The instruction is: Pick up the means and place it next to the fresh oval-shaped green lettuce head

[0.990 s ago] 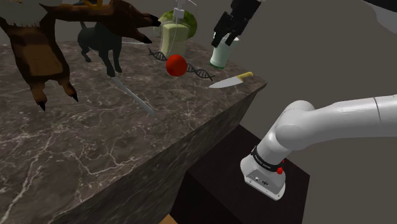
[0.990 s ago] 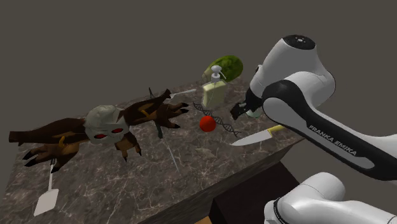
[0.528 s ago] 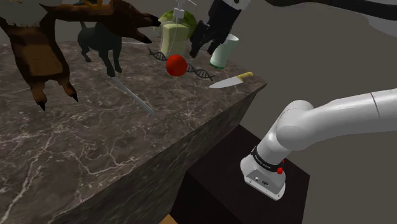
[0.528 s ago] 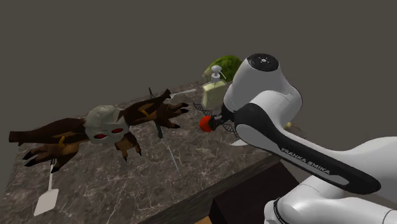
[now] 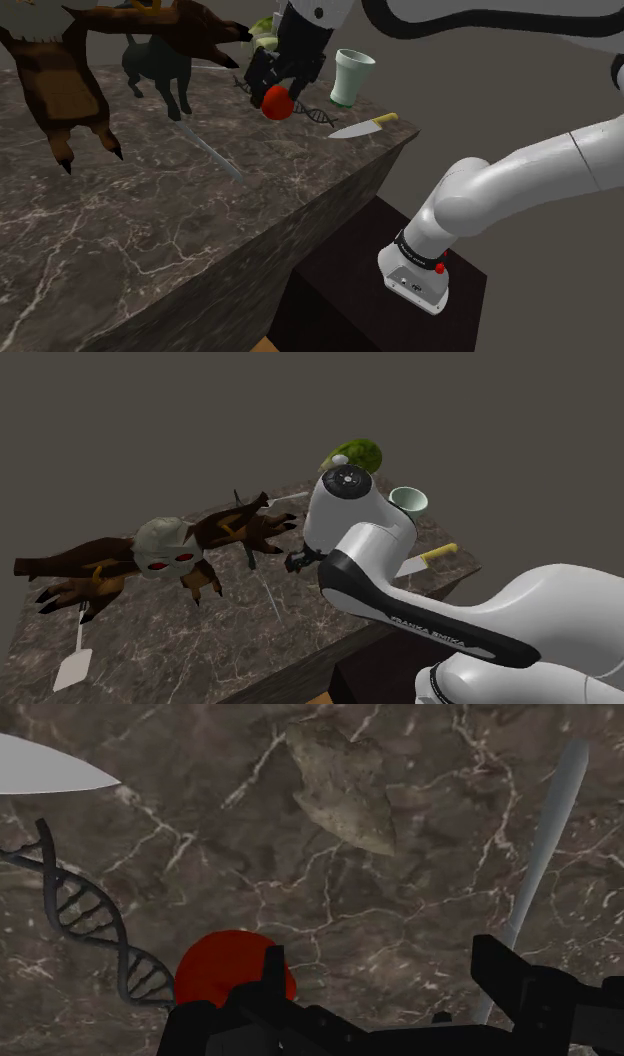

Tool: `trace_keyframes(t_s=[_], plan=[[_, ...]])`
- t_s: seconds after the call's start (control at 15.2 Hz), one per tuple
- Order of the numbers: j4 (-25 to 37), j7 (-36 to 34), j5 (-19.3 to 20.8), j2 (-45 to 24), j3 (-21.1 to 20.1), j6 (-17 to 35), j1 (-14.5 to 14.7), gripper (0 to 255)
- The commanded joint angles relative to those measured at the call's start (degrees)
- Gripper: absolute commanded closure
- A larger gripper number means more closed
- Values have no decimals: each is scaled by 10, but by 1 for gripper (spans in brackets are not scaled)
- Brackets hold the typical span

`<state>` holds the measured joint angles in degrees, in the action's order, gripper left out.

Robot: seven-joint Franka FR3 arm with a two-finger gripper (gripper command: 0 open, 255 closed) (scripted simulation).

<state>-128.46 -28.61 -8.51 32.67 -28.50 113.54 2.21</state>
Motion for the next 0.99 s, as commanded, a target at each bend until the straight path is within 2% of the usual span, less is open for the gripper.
trace_keyframes(t_s=[0.0, 0.26, 0.53, 0.92], plan=[[23, -35, 8, -32, -34, 13, -7, 0], [70, -107, 39, -99, -103, 36, -26, 0], [123, -184, 95, -175, -174, 49, -50, 0], [97, -198, 114, -198, -184, 92, -57, 0]])
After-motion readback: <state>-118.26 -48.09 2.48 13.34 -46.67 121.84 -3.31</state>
